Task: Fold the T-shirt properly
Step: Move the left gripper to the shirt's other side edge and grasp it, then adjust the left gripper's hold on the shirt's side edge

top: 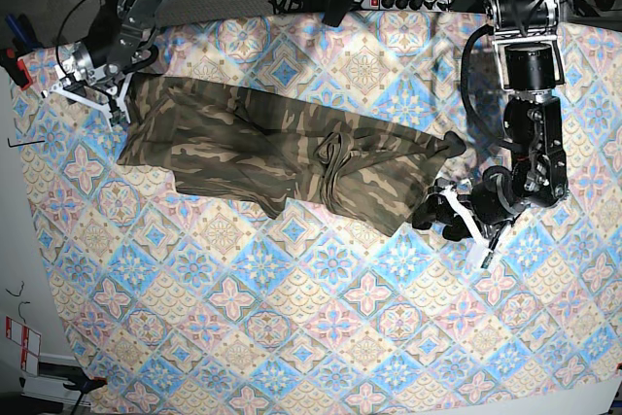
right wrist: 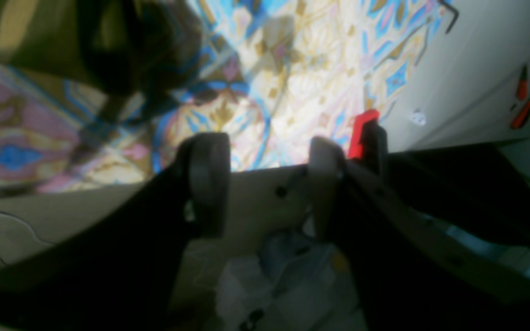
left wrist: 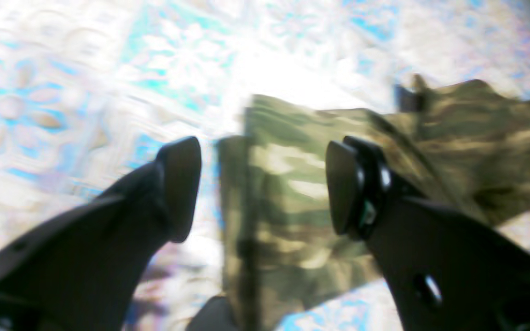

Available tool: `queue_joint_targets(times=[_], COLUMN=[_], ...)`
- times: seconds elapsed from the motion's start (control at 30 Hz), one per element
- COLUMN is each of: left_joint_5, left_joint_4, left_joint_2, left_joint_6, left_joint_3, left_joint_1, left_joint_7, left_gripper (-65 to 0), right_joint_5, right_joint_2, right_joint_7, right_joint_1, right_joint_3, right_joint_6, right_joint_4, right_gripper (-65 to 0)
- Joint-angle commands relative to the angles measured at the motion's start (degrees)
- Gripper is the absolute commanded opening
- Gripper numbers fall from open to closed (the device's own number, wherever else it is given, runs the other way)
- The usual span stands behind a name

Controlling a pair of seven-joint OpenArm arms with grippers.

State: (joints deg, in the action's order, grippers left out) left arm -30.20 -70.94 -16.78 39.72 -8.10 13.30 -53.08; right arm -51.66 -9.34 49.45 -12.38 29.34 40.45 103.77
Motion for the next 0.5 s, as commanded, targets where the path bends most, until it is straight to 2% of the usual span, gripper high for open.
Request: queue_joint_targets(times=[0.0,0.13,0.27,0.47], left_joint_5=[1.67,13.27,20.74,26.02], left_joint_4=[-0.84,-0.76,0.39,10.94], left_joint_2=[1.08,4.69,8.12,9.52], left_joint_6=[0.28,0.28,0.28,0.28], left_joint_3=[-0.12,-0.12,-0.12,-0.30], left_joint_1=[1.25,2.39,4.24,7.84], left_joint_7=[1.96,3.98,4.77,10.84], left_gripper=[-27.0,-26.9,-26.9,-27.4], right_joint_5=[-0.43,-0.43,-0.43,-0.43], right_joint_2=[0.34,0.34,0.34,0.34], right_joint_7=[0.00,0.00,0.00,0.00], right_joint_1=[0.29,0.29,0.29,0.29], right_joint_3=[-0.02,-0.20,-0.20,0.24], right_joint_6=[-0.45,-0.45,-0.45,-0.45], right_joint_4=[0.98,0.98,0.98,0.89], right_gripper=[-38.3,-38.3,-38.3,-38.3])
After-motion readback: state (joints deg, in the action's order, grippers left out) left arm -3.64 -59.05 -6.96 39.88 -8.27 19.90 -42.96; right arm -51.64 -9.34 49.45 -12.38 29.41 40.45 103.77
